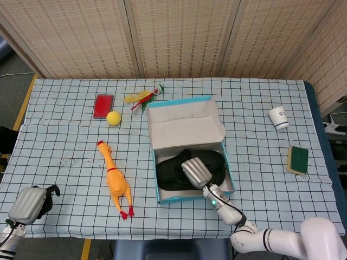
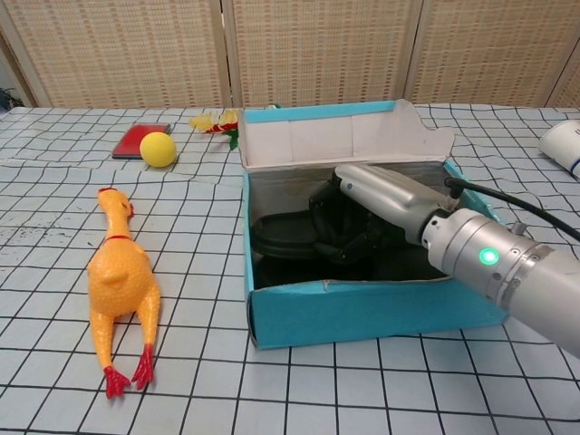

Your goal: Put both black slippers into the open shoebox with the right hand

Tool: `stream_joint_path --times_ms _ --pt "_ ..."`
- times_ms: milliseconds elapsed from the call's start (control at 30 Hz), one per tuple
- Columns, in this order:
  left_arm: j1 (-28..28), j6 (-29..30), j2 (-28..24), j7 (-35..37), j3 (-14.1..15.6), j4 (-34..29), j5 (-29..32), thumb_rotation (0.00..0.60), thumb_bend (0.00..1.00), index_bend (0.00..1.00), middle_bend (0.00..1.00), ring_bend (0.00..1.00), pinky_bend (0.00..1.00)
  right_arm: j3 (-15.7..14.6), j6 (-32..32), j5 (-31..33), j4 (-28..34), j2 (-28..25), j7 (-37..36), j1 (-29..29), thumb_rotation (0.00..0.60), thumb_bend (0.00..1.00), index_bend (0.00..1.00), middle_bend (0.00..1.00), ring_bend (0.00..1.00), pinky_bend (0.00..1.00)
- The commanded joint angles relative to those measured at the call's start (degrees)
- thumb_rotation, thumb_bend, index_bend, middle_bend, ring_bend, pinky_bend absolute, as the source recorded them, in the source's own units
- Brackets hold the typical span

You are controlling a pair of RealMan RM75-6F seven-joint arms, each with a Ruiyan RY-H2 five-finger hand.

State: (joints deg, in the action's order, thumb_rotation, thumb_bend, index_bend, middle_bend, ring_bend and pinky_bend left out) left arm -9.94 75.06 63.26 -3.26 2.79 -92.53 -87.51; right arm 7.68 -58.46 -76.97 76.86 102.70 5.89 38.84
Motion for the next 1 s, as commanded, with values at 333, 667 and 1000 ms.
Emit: stream_joint_path --times_ms 333,667,1000 --pt "0.0 -0.1 -0.1 0.2 0.0 -0.2 0.1 0.600 0.83 0.48 0.59 0.70 0.57 0.5 0.7 -0.4 -0.4 -0.4 -2.3 0.0 0.600 0.40 0.65 0.58 0.41 0.52" --pt "-0.1 -0.4 0.1 -0.3 0.0 -0.1 0.3 0.600 0.83 0.48 0.59 0.70 0.57 -0.4 -4.2 -6.8 15.5 -13.0 -7.2 -2.6 0.600 0.40 0.34 0.32 0.16 0.29" --pt "-0.1 -0.3 0.1 -0.2 -0.2 0.3 0.7 0.600 0.83 0.48 0.59 0.70 0.57 -7.7 -16.0 -14.2 23.0 -29.2 -6.7 -12.5 0.600 0.39 0.21 0.25 0.08 0.27"
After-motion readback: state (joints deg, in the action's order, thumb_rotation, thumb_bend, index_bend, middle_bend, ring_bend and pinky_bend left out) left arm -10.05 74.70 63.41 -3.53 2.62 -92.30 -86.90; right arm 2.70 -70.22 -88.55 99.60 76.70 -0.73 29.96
